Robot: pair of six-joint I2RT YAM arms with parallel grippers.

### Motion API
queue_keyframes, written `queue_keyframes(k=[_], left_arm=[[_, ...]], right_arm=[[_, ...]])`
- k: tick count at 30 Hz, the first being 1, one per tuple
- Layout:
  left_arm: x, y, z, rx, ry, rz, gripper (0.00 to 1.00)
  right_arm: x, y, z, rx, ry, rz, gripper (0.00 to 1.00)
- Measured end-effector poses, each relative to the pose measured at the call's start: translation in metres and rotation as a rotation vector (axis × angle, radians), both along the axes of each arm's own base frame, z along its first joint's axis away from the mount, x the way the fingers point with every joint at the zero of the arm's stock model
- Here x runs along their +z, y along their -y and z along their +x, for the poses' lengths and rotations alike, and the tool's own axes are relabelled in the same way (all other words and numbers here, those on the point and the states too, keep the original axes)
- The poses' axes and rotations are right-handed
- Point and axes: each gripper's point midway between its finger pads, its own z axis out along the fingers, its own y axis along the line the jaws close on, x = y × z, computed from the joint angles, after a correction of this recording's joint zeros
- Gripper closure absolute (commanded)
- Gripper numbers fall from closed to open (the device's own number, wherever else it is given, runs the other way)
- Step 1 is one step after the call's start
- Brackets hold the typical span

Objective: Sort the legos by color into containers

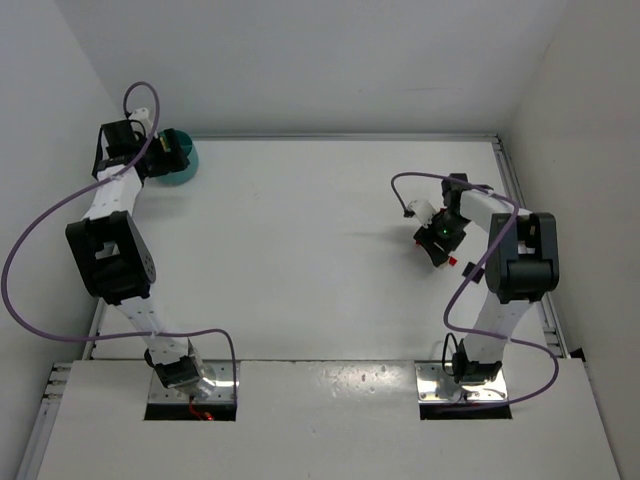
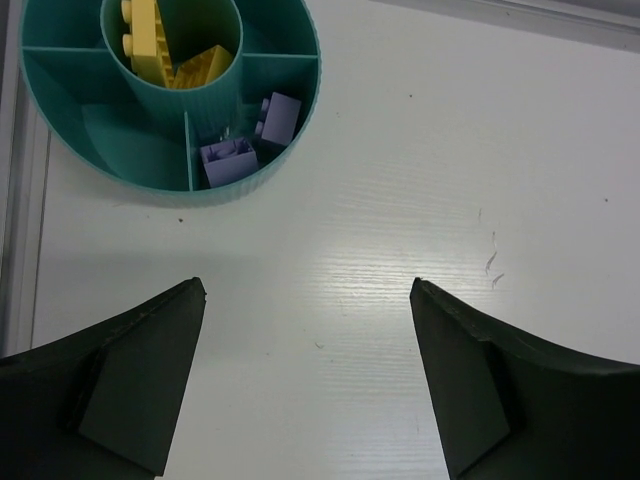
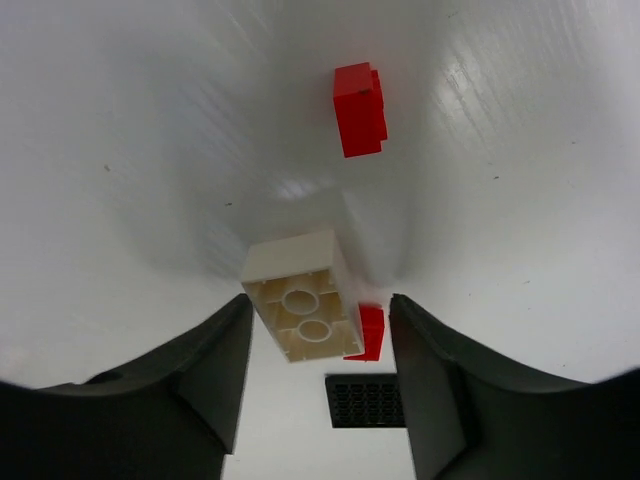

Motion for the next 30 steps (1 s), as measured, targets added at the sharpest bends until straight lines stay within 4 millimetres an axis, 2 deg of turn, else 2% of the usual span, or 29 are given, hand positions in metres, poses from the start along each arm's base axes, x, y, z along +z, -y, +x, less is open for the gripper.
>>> queue_keyframes(k=[1, 2, 6, 9, 11, 14, 16, 19, 22, 24, 26, 30], left_arm=[[-0.002, 0.0, -0.001, 0.0, -0.003, -0.001, 0.1], [-0.003, 0.001, -0.002, -0.001, -0.008, -0.003, 0.1], [-0.009, 0.009, -0.004, -0.017, -0.021, -0.01, 0.13], [-0.01, 0.023, -0.008, -0.063, -0.021, -0.034, 0.14], [-0.011, 0.038, -0.013, -0.112, -0.023, -0.06, 0.14], [-0.011, 0.073, -0.022, -0.216, -0.025, -0.111, 0.15], [-0.011, 0.104, -0.03, -0.304, -0.032, -0.152, 0.15], [-0.009, 0.154, -0.041, -0.43, -0.054, -0.248, 0.15], [0.0, 0.195, -0.053, -0.524, -0.076, -0.365, 0.15], [0.008, 0.219, -0.059, -0.576, -0.083, -0.428, 0.15], [0.013, 0.239, -0.065, -0.621, -0.094, -0.474, 0.15], [0.018, 0.271, -0.066, -0.675, -0.118, -0.556, 0.15]], right_arm=[[-0.001, 0.001, 0.0, 0.003, 0.002, -0.004, 0.49], [-0.002, 0.002, 0.0, 0.006, 0.004, -0.009, 0.6], [-0.004, 0.004, -0.002, 0.014, 0.0, -0.021, 0.76], [-0.003, 0.002, 0.0, 0.018, 0.004, -0.008, 0.83], [0.003, -0.005, 0.004, 0.017, 0.01, 0.022, 0.84], [0.028, -0.024, 0.031, 0.006, 0.07, 0.093, 0.85], [0.057, -0.046, 0.062, 0.005, 0.151, 0.16, 0.87], [0.103, -0.091, 0.106, 0.036, 0.281, 0.272, 0.87], [0.134, -0.145, 0.126, 0.091, 0.341, 0.382, 0.88], [0.146, -0.186, 0.137, 0.137, 0.358, 0.452, 0.88], [0.148, -0.223, 0.143, 0.178, 0.354, 0.504, 0.88], [0.138, -0.285, 0.143, 0.251, 0.316, 0.573, 0.88]])
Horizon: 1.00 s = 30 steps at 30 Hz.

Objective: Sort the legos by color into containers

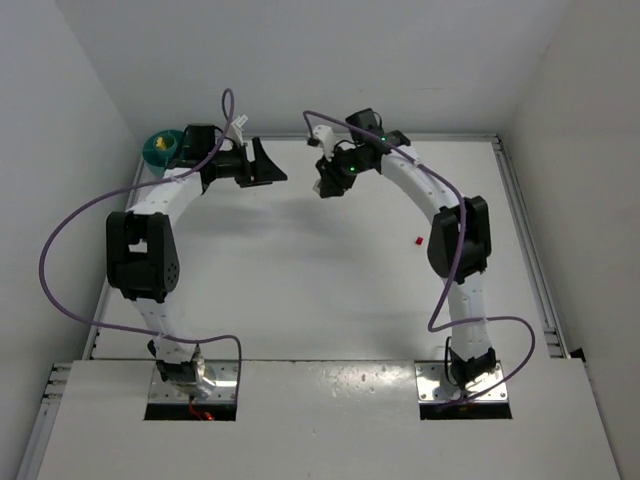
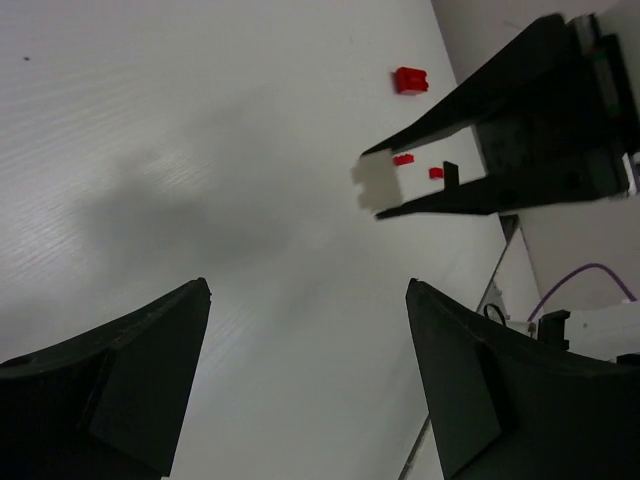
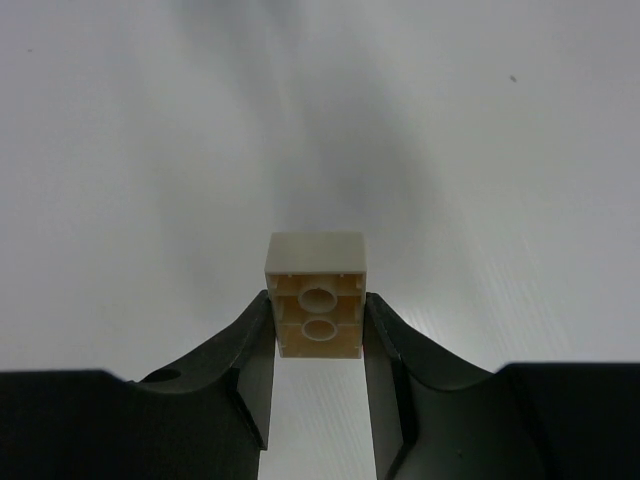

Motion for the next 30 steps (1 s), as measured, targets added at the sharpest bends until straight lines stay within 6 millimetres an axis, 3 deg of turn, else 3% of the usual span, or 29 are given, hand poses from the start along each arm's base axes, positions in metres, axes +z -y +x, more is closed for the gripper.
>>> queue_keyframes(k=[5, 13, 25, 30], left_arm=[[-0.004, 0.031, 0.003, -0.062, -0.036, -0.047, 0.15], [-0.02, 0.052, 0.0, -0.108, -0.109, -0.096, 0.2], [-0.013, 0.057, -0.002, -0.14, -0.117, -0.136, 0.58], [-0.012, 0.058, -0.001, -0.142, -0.114, -0.14, 0.74]], right_arm=[[-0.01, -0.043, -0.009, 0.062, -0.016, 0.014, 0.88], [0.005, -0.069, -0.011, 0.09, 0.04, 0.032, 0.88], [0.012, -0.08, -0.012, 0.096, 0.077, 0.022, 0.88], [0.011, -0.079, -0.01, 0.085, 0.087, 0.009, 0.8]])
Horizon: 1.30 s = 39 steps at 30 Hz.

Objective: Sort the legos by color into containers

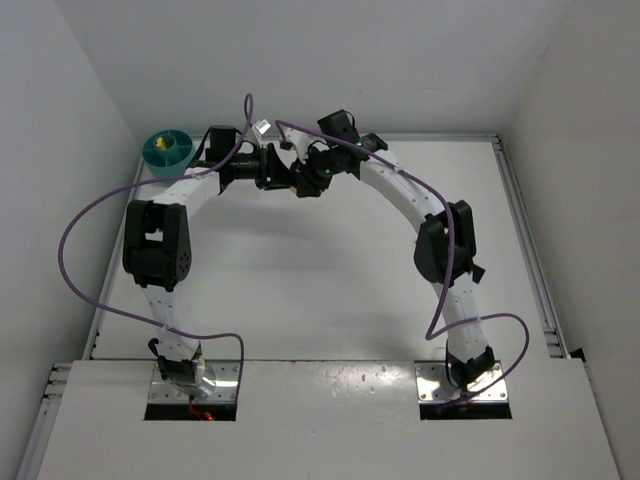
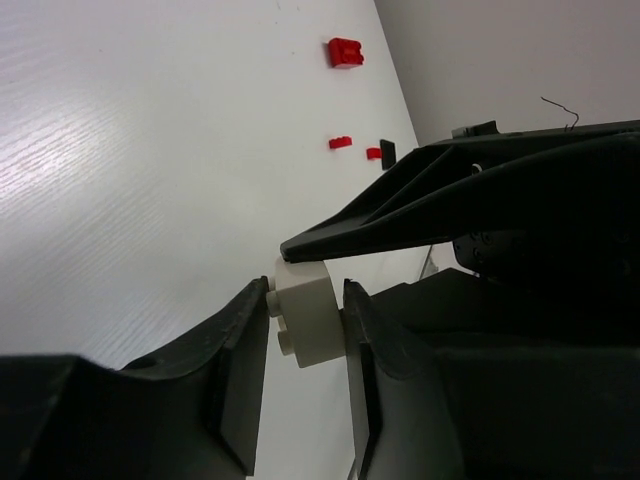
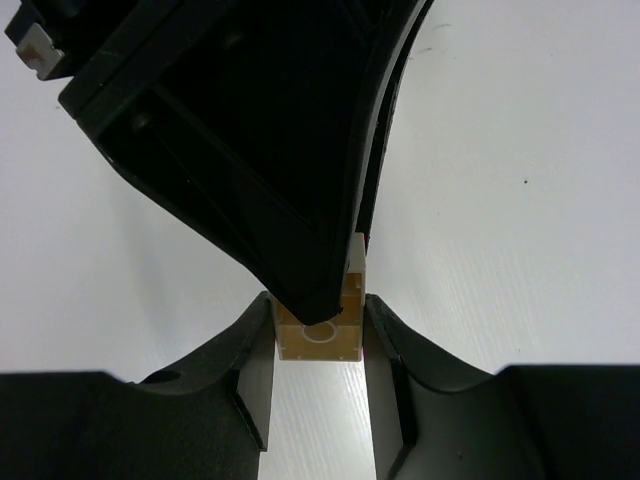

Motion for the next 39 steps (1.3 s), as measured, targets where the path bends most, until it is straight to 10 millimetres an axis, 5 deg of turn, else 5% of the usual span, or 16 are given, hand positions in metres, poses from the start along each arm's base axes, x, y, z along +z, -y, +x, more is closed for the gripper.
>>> queue_keyframes(k=[4, 6, 7, 10, 13, 17, 25, 32, 39], left_arm=[[-0.001, -0.002, 0.002, 0.014, -0.001, 0.006, 0.81], [-0.001, -0.004, 0.005, 0.027, 0.001, 0.01, 0.84], [-0.002, -0.006, 0.007, 0.036, 0.002, 0.014, 0.84], [-0.007, -0.02, 0.016, 0.086, 0.017, 0.05, 0.86], [-0.017, -0.051, 0.028, 0.169, 0.017, 0.11, 0.86], [-0.02, -0.118, 0.053, 0.331, 0.04, 0.214, 0.87], [0.012, -0.257, 0.096, 0.667, 0.178, 0.455, 0.91], [0.038, -0.305, 0.125, 0.798, 0.283, 0.599, 0.93], [0.017, -0.351, 0.137, 0.917, 0.245, 0.737, 0.94]], right_arm=[[0.0, 0.001, 0.003, -0.014, 0.013, -0.01, 0.74], [0.0, 0.002, 0.005, -0.022, 0.019, -0.015, 0.57], [0.0, 0.001, 0.005, -0.027, 0.021, -0.016, 0.4], [0.002, 0.001, 0.009, -0.052, 0.029, -0.014, 0.26], [-0.001, 0.008, 0.012, -0.093, 0.031, -0.02, 0.25], [-0.008, 0.035, 0.004, -0.16, 0.004, -0.064, 0.24], [-0.021, 0.077, -0.002, -0.237, -0.029, -0.117, 0.24], [-0.03, 0.085, -0.003, -0.254, -0.044, -0.14, 0.24], [-0.037, 0.092, -0.007, -0.26, -0.058, -0.156, 0.24]])
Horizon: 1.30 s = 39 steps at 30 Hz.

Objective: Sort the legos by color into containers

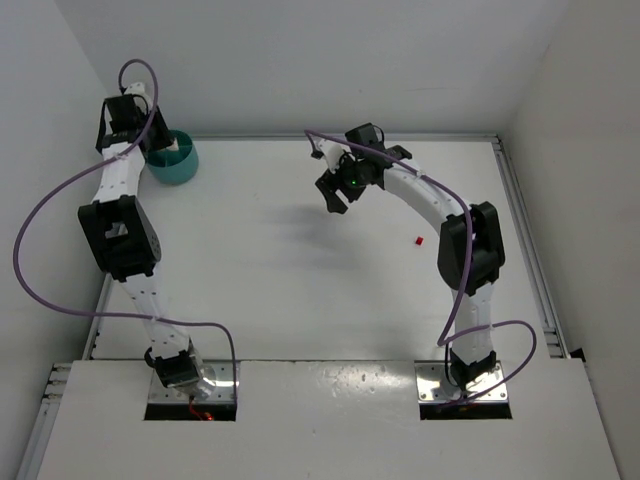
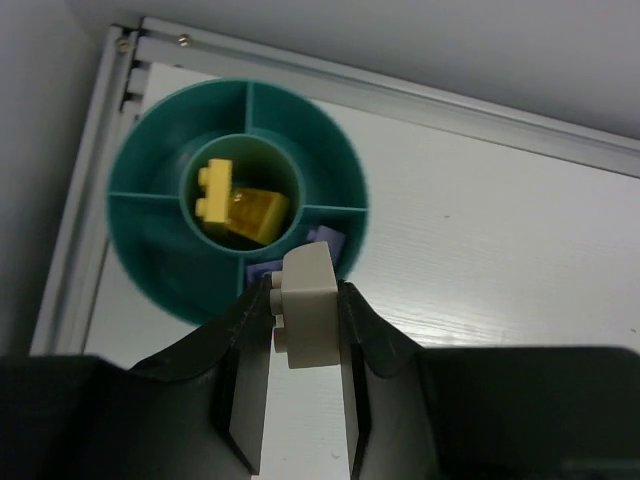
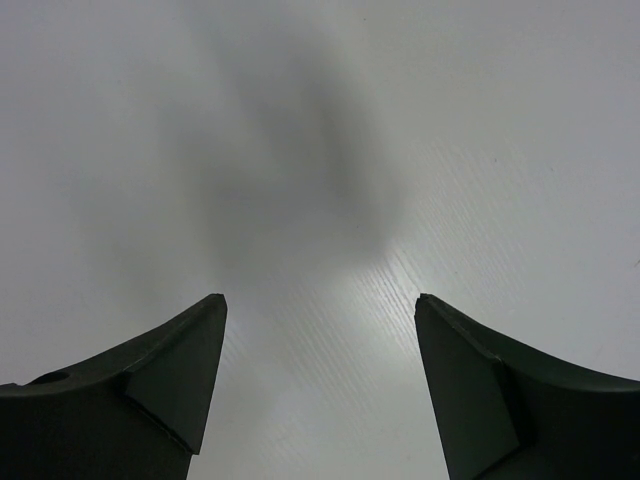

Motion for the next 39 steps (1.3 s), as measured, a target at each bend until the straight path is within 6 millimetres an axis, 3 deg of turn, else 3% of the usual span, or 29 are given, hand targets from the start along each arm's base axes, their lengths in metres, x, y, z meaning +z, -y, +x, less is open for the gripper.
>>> queue_keyframes(k=[6, 15, 30, 35, 39], left_arm=[[-0.015, -0.035, -0.007, 0.103, -0.044, 0.034, 0.95], [-0.014, -0.056, -0.007, 0.156, -0.044, 0.082, 0.95], [-0.052, -0.063, 0.0, 0.157, -0.102, 0.082, 0.95], [-0.054, -0.061, 0.001, 0.139, -0.101, 0.075, 0.98], [-0.069, -0.051, -0.002, 0.094, -0.118, 0.041, 0.99]], right_arm=[[-0.002, 0.003, 0.0, -0.004, -0.001, -0.007, 0.24], [-0.003, 0.005, 0.0, -0.005, 0.001, -0.014, 0.24], [-0.004, 0.008, 0.0, 0.002, 0.006, -0.032, 0.24], [-0.005, 0.008, 0.0, 0.005, 0.008, -0.035, 0.24], [-0.005, 0.008, 0.001, 0.005, 0.009, -0.035, 0.24]])
